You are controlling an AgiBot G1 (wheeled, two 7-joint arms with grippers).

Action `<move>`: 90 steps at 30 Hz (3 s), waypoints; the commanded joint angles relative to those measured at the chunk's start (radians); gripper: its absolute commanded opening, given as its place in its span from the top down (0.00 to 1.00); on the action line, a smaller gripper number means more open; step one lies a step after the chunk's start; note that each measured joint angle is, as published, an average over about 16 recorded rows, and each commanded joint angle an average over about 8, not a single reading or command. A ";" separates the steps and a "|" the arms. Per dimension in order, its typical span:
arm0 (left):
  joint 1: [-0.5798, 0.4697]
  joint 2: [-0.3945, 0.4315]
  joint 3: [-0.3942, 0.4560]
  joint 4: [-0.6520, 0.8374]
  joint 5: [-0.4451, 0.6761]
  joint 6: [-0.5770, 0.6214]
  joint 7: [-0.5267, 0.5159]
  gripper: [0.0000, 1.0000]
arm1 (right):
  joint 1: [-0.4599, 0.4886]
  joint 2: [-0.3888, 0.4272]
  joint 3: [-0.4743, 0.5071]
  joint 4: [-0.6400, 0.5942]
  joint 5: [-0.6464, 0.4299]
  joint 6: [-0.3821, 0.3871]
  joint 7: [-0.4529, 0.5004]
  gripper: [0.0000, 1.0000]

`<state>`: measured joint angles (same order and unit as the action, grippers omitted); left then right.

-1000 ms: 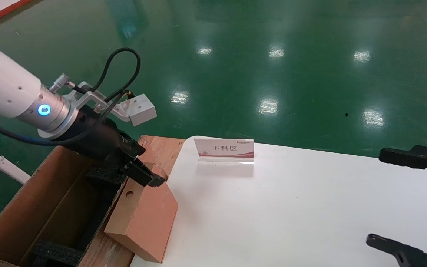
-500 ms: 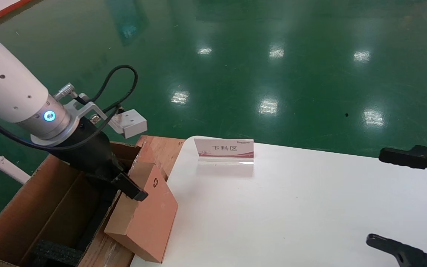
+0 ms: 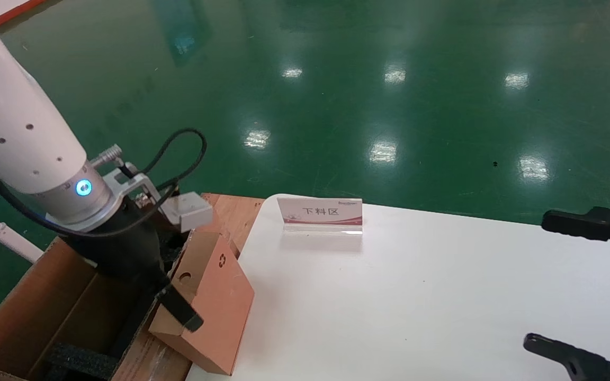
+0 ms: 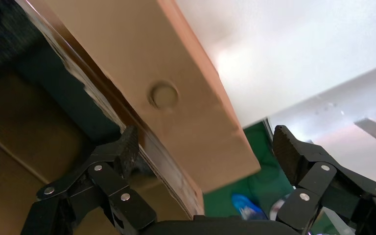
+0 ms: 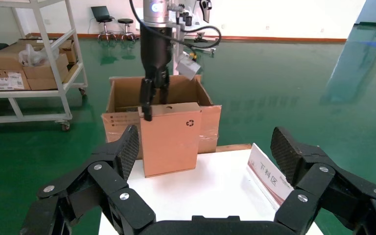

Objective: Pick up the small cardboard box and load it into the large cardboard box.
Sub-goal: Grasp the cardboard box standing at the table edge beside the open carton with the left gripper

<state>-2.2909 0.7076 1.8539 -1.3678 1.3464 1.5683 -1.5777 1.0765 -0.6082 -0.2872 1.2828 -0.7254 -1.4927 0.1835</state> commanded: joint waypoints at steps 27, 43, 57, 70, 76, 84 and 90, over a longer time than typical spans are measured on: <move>-0.040 0.058 0.217 -0.002 -0.079 -0.096 -0.115 0.00 | 0.000 0.001 -0.002 0.000 0.001 0.001 -0.001 0.00; -0.001 0.086 0.222 -0.002 -0.039 -0.178 -0.145 0.00 | 0.000 0.001 -0.003 0.000 0.002 0.001 -0.001 0.00; 0.001 0.087 0.222 -0.002 -0.038 -0.180 -0.144 1.00 | 0.000 0.001 -0.003 0.000 0.002 0.002 -0.001 1.00; -0.001 0.085 0.222 -0.002 -0.039 -0.177 -0.144 1.00 | 0.000 0.001 -0.003 0.000 0.002 0.002 -0.001 1.00; -0.002 0.085 0.221 -0.002 -0.040 -0.176 -0.144 1.00 | 0.000 0.001 -0.003 0.000 0.002 0.001 -0.001 1.00; -0.003 0.085 0.221 -0.002 -0.040 -0.175 -0.144 1.00 | 0.000 0.001 -0.003 0.000 0.002 0.001 -0.001 1.00; -0.005 0.086 0.217 0.013 -0.048 -0.172 -0.135 1.00 | 0.000 0.001 -0.003 0.000 0.002 0.001 -0.001 1.00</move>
<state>-2.3154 0.7845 2.0607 -1.3563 1.2867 1.4067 -1.7006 1.0769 -0.6070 -0.2900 1.2823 -0.7233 -1.4913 0.1819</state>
